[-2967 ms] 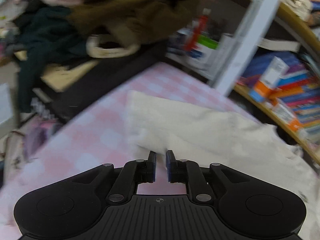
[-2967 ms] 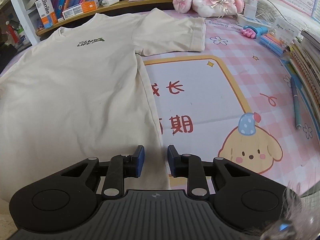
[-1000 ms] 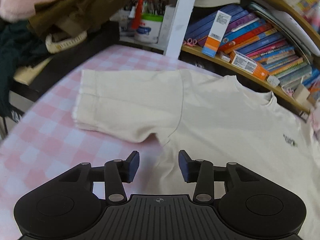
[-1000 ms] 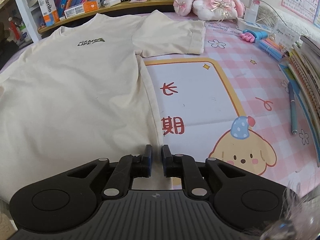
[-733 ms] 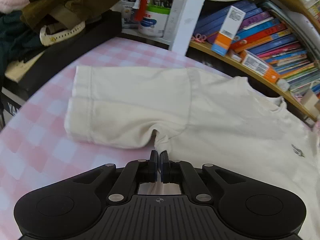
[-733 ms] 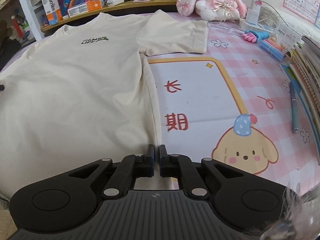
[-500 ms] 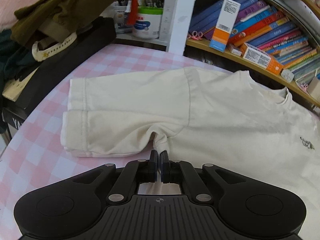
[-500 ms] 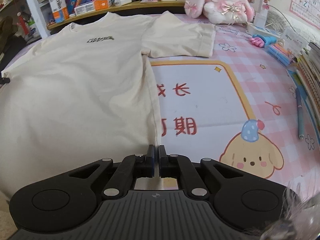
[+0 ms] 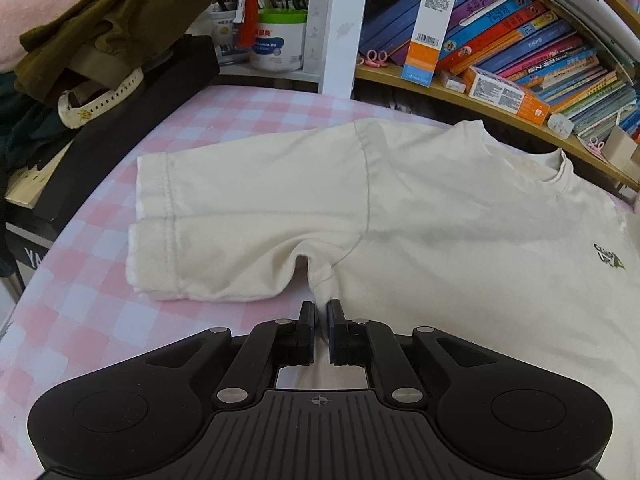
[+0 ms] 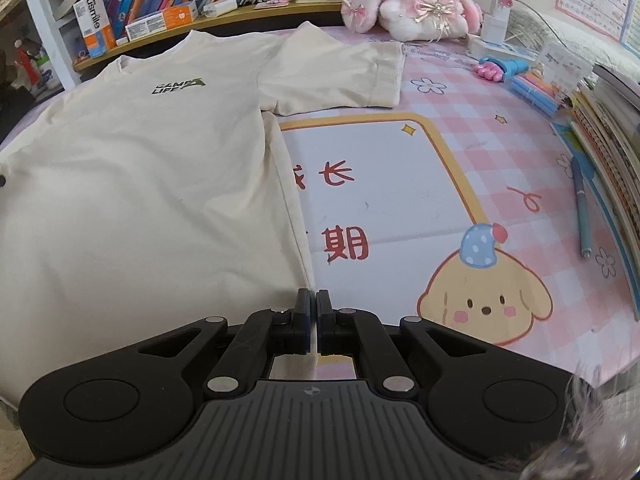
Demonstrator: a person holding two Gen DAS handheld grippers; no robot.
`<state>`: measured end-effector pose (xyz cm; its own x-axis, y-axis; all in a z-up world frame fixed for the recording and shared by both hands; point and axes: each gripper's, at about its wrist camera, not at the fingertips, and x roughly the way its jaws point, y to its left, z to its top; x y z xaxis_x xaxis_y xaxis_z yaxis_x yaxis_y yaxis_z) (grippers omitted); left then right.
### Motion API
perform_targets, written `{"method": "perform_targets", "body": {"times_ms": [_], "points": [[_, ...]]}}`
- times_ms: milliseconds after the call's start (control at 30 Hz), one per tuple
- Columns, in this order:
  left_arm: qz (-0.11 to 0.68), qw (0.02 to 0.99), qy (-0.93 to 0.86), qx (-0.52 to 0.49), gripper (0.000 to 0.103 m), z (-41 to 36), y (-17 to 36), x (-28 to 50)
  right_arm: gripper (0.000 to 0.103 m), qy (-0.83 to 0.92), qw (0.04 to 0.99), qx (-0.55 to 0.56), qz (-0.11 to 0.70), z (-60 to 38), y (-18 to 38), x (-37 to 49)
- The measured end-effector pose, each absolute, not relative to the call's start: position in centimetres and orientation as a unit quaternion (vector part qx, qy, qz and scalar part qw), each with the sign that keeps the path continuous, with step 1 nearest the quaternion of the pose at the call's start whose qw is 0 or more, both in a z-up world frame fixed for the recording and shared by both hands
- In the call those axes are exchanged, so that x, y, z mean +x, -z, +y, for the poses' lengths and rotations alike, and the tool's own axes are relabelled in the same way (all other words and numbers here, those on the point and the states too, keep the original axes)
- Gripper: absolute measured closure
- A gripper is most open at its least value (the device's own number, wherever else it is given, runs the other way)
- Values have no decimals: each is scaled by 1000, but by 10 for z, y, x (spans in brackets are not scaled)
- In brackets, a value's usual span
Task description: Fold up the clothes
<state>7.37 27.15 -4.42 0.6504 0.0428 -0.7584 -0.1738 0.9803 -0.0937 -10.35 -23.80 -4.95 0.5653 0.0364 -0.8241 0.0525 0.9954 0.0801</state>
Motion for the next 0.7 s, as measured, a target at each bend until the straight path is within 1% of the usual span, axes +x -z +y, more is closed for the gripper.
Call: {"method": "perform_targets", "body": {"times_ms": [33, 67, 100, 133, 167, 200, 233, 300, 367, 433, 467, 500, 533, 700], "points": [[402, 910, -62, -81, 93, 271, 40, 66, 100, 8, 883, 52, 466, -238, 49, -105], [390, 915, -64, -82, 90, 271, 36, 59, 100, 12, 883, 56, 466, -239, 49, -105], [379, 919, -67, -84, 86, 271, 31, 51, 93, 18, 882, 59, 467, -238, 48, -106], [369, 923, -66, -84, 76, 270, 27, 44, 81, 26, 883, 62, 464, -238, 47, -108], [362, 927, -60, -82, 64, 267, 23, 35, 74, 31, 886, 66, 458, -238, 44, -110], [356, 930, -54, -81, 60, 265, 20, 26, 69, 32, 889, 71, 450, -238, 41, -112], [349, 933, -48, -79, 54, 263, 16, 18, 69, 31, 892, 77, 445, -237, 39, -114], [341, 937, -35, -67, 48, 257, 11, 0, 67, 33, 895, 85, 436, -234, 33, -116], [337, 940, -22, -50, 39, 250, 6, -17, 63, 36, 898, 92, 428, -228, 28, -118], [334, 942, -11, -36, 33, 244, 3, -33, 57, 40, 901, 98, 420, -222, 24, -120], [334, 942, -3, -29, 29, 240, 2, -41, 55, 41, 902, 102, 417, -218, 22, -121], [334, 942, 5, -21, 27, 236, 1, -48, 52, 43, 903, 105, 415, -215, 21, -122], [334, 943, 14, -13, 25, 232, 0, -55, 48, 45, 904, 108, 412, -211, 20, -124], [342, 938, 51, 31, 22, 214, 0, -81, 39, 48, 906, 112, 404, -190, 16, -133]]}}
